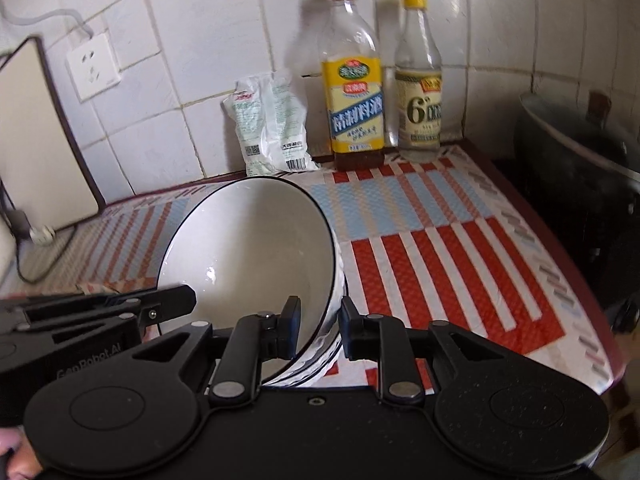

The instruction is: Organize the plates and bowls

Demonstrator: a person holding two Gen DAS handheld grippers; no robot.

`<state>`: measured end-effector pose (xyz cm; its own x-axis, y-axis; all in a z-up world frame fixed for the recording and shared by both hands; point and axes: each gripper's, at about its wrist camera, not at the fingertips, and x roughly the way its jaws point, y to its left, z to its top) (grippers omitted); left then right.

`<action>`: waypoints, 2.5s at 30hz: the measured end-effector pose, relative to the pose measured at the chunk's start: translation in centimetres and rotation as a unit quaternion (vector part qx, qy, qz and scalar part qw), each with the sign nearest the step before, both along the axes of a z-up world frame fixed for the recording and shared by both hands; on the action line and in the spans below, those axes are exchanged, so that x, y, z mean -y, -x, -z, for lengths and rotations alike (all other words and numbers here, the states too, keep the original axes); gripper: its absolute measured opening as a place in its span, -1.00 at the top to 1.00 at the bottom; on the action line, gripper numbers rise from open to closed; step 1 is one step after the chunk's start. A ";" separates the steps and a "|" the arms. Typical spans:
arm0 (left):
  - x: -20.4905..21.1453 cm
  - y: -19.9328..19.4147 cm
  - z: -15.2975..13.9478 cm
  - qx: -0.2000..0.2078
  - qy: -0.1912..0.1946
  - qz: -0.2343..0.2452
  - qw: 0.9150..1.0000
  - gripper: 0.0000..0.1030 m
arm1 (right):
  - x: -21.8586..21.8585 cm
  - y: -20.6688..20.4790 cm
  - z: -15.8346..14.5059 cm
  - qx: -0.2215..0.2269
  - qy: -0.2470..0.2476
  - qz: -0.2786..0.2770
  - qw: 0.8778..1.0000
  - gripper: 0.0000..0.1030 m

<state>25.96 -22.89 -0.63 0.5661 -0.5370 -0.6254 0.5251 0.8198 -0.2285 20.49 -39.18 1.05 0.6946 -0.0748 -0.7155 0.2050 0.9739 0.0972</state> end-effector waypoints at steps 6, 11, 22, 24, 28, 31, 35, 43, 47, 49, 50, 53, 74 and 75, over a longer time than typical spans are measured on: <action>0.1 0.3 0.1 0.027 -0.010 -0.007 1.000 0.82 | -1.5 0.2 1.0 0.030 0.080 -0.030 0.996 0.22; -0.7 0.4 0.4 0.034 0.017 -0.010 0.999 0.73 | -1.2 2.0 1.5 0.086 0.086 -0.063 0.991 0.08; -5.0 5.0 2.0 0.106 0.122 0.018 0.987 0.00 | -0.4 12.3 4.0 0.251 0.059 -0.092 0.962 -0.77; -5.2 5.7 2.5 0.108 0.130 0.034 0.985 -0.04 | -1.1 12.8 5.2 0.248 0.080 -0.103 0.960 -0.81; -5.3 7.3 3.7 0.126 0.130 0.074 0.981 -0.26 | -1.6 12.5 7.0 0.245 0.089 -0.123 0.958 -0.92; -5.0 8.5 4.6 0.157 0.108 0.098 0.977 -0.41 | -1.3 12.0 8.2 0.251 0.075 -0.136 0.956 -0.99; -4.2 8.9 5.6 0.186 0.068 0.101 0.975 -0.64 | -1.0 11.0 9.4 0.253 0.064 -0.155 0.953 -1.00; -2.7 8.2 6.3 0.179 0.025 0.129 0.975 -0.86 | 0.3 7.2 9.7 0.203 0.053 -0.192 0.959 -1.00; -1.9 6.9 6.1 0.149 0.013 0.103 0.983 -0.90 | 0.7 5.6 9.2 0.190 0.054 -0.206 0.958 -1.00; -1.8 6.2 6.0 0.136 0.019 0.088 0.987 -0.90 | 0.9 4.8 9.0 0.184 0.045 -0.207 0.960 -1.00; -1.6 5.9 5.9 0.135 0.016 0.086 0.987 -0.90 | 1.1 4.4 8.9 0.181 0.039 -0.206 0.961 -1.00; -1.0 5.7 5.6 0.153 0.003 0.086 0.984 -0.91 | 1.2 3.4 8.6 0.170 0.022 -0.206 0.963 -1.00; 1.7 3.1 5.9 0.111 0.019 0.094 0.989 -1.00 | 0.7 0.9 8.4 0.143 -0.014 -0.188 0.972 -1.00; 1.7 3.0 6.0 0.111 0.019 0.094 0.989 -1.00 | 0.7 1.0 8.5 0.147 -0.018 -0.181 0.972 -1.00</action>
